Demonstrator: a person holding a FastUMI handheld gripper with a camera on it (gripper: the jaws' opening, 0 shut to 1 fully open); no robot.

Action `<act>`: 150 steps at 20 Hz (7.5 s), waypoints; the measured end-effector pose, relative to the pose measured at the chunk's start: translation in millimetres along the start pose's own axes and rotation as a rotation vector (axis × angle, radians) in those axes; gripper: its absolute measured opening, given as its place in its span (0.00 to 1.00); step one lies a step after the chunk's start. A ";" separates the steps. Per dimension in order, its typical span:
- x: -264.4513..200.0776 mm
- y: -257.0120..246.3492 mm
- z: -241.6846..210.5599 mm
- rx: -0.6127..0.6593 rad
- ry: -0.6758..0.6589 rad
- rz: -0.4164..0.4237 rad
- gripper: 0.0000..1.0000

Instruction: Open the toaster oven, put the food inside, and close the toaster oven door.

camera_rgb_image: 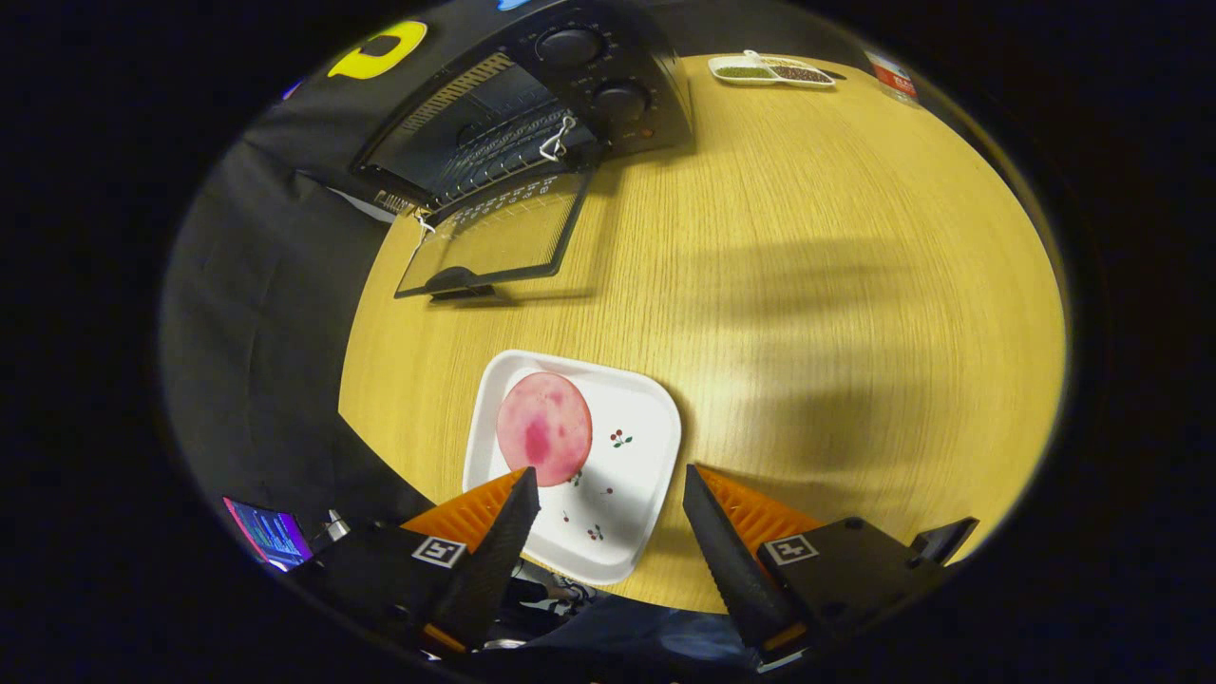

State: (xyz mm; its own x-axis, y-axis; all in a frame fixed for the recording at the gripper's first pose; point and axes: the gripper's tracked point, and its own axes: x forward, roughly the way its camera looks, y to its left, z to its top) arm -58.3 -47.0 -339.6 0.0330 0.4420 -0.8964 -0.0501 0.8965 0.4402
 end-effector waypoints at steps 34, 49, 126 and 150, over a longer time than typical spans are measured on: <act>-18.4 87.8 11.1 0.470 -0.205 0.259 0.01; -3.6 168.0 15.8 0.697 -0.393 0.293 0.02; 101.7 131.6 96.3 -0.081 -0.494 -0.425 0.99; 72.3 147.2 112.5 -0.112 -0.619 -0.540 0.98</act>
State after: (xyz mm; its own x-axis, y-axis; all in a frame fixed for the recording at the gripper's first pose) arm 48.9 120.3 -333.8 0.6226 -0.0825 -0.7782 0.0324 0.9963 -0.0798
